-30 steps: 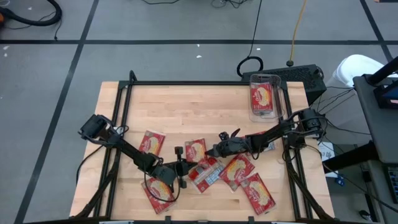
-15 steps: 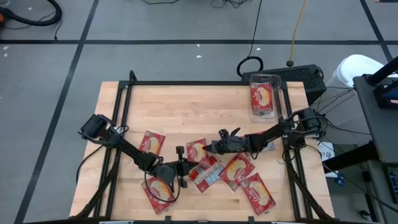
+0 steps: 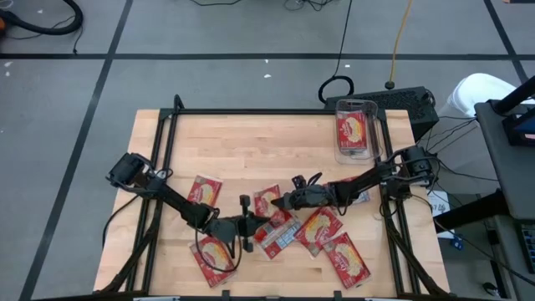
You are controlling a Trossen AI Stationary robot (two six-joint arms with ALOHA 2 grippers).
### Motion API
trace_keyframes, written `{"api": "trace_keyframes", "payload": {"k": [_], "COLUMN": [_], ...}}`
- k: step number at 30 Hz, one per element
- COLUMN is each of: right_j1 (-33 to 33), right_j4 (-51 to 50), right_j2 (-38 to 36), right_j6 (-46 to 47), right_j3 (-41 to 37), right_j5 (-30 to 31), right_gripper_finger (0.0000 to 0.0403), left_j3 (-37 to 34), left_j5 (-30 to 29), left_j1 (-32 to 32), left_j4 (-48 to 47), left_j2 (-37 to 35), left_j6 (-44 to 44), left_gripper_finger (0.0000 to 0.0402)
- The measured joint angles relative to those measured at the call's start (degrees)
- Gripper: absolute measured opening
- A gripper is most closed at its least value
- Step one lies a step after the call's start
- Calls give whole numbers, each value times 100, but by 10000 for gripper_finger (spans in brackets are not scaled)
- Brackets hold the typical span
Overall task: Sort popcorn bags into baskets
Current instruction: Put the red popcorn bag into the transparent bin
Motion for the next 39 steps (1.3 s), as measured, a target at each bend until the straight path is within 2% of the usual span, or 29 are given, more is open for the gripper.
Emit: {"api": "trace_keyframes", "payload": {"k": [7, 10, 13, 19, 22, 25, 31, 39], "right_j1": [-29, -86, -157, -319, -439, -558, -850, -1410], "right_j4": [130, 229, 444, 475, 116, -530, -2009, -3341], "right_j2": [0, 0, 0, -286, -597, -1050, -2254, -4018], "right_j6": [-276, -631, -1180, -2440, -2946, -3389, -3963, -5060], "right_j3": [0, 0, 0, -6, -11, -15, -17, -17], "right_j5": [7, 5, 15, 5, 57, 330, 636, 623], "right_gripper_finger": [58, 27, 9, 10, 9, 9, 8, 7], "left_j3": [0, 0, 0, 0, 4, -2, 4, 2], "left_j5": [180, 83, -216, -940, -977, -970, -1173, -1205], "left_j1": [11, 9, -18, -166, -188, -186, -45, 628], "left_j4": [-110, -205, -344, -647, -744, -1011, -1607, -2136], "left_j2": [0, 0, 0, -83, -234, -439, -909, -1166], "left_j6": [-241, -479, -679, -1414, -1694, -1754, -1877, -2004], "left_gripper_finger": [7, 25, 64, 168, 209, 232, 232, 184]}}
